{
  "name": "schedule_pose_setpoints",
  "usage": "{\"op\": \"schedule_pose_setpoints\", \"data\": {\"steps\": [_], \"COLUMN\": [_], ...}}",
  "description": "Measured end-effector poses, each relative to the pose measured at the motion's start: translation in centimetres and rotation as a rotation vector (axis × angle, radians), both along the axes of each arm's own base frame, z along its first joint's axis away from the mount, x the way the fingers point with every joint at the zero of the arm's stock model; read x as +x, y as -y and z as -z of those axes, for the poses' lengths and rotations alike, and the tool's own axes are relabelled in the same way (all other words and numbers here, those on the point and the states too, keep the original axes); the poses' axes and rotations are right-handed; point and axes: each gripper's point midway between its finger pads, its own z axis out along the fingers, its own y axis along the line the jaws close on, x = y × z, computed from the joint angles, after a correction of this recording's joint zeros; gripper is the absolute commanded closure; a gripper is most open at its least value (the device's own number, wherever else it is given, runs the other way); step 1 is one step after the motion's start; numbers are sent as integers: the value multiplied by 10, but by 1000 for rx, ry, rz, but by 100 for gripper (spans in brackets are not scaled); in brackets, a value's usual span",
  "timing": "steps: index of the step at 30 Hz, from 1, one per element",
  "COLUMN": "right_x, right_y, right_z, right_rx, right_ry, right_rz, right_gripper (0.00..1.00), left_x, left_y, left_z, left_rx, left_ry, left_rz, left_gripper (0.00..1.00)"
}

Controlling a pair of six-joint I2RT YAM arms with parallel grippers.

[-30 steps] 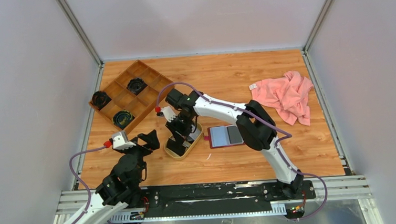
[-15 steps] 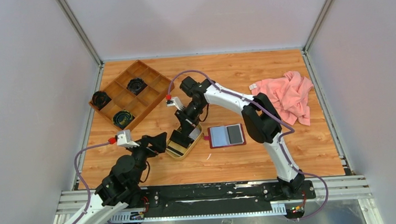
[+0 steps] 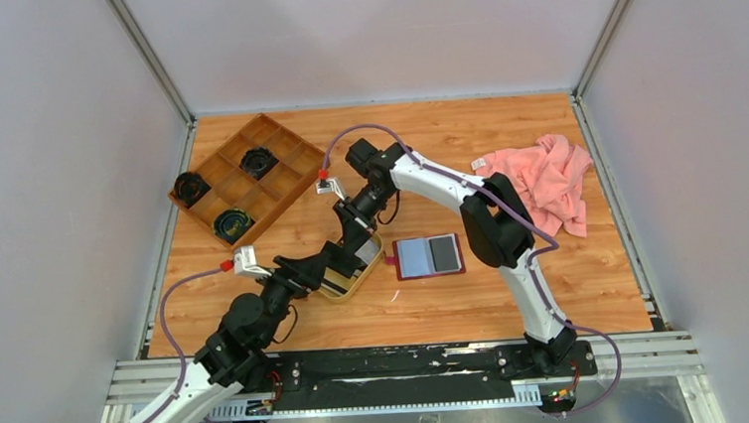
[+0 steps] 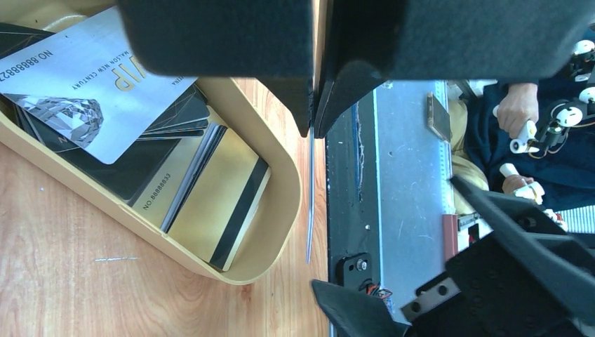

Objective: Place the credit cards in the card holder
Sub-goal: Pick up the credit card from the storage box, then place the credit card in the storage box.

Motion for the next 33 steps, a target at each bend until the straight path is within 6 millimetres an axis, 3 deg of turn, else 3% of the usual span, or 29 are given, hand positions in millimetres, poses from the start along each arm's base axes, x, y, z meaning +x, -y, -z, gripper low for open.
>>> {"op": "schedule_pose_setpoints", "data": {"steps": [3, 12, 19, 25, 33], "right_x": [0, -2, -1, -1, -1], "right_y": [1, 0, 2, 2, 2], "right_z": [-3, -3, -6, -5, -2], "right_rx": [13, 31, 46, 42, 36], "right_ry": [-15, -63, -88, -94, -101], "right_rz": [1, -6, -1, 0, 2], "right_gripper": [100, 100, 100, 100, 100], "left_x": [4, 8, 10, 11, 8], "left_y": [2, 7, 8, 11, 16], "left_z": [11, 11, 7, 19, 22], "left_rx": [-11, -77, -123, -105, -99], "left_ry": [-35, -77, -79, -124, -139], "left_rz": [3, 19, 18, 24, 52], "left_gripper": [26, 40, 41, 41, 50]}}
